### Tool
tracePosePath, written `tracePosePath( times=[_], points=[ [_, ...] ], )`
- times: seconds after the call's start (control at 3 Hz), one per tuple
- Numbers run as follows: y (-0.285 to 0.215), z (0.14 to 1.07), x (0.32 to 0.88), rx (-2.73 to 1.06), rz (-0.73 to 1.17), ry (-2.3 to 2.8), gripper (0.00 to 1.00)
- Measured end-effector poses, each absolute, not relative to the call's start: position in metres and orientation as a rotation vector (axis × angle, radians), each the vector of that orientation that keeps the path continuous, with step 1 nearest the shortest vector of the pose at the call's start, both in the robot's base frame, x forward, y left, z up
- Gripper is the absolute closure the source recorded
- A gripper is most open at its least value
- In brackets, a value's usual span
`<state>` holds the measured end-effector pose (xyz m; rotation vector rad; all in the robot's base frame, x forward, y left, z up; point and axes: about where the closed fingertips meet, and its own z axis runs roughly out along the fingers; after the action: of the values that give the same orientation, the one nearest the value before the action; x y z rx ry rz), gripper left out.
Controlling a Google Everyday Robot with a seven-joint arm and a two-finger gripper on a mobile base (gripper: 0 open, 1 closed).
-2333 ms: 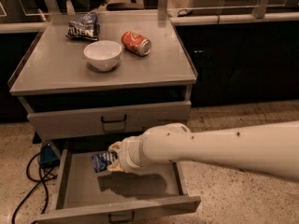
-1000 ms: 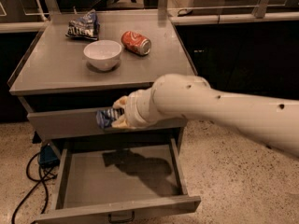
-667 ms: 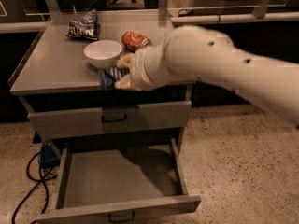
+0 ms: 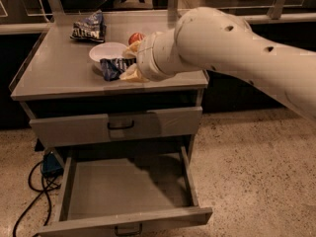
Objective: Pick rxbar blueberry from middle drawer and place on counter
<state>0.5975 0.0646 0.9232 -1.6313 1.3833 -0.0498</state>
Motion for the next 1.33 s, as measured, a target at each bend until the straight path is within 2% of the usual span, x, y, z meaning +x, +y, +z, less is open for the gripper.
tracePosePath(
  times=[0.67, 1.0, 1.33],
  points=[
    [0.031, 0.973, 0.672, -1.683, -0.207, 1.499, 1.0],
    [0.04, 0.972, 0.718, -1.786, -0.252, 1.55, 1.0],
    [0.056, 0.96, 0.745, -1.905, -0.209, 1.601, 1.0]
  ],
)
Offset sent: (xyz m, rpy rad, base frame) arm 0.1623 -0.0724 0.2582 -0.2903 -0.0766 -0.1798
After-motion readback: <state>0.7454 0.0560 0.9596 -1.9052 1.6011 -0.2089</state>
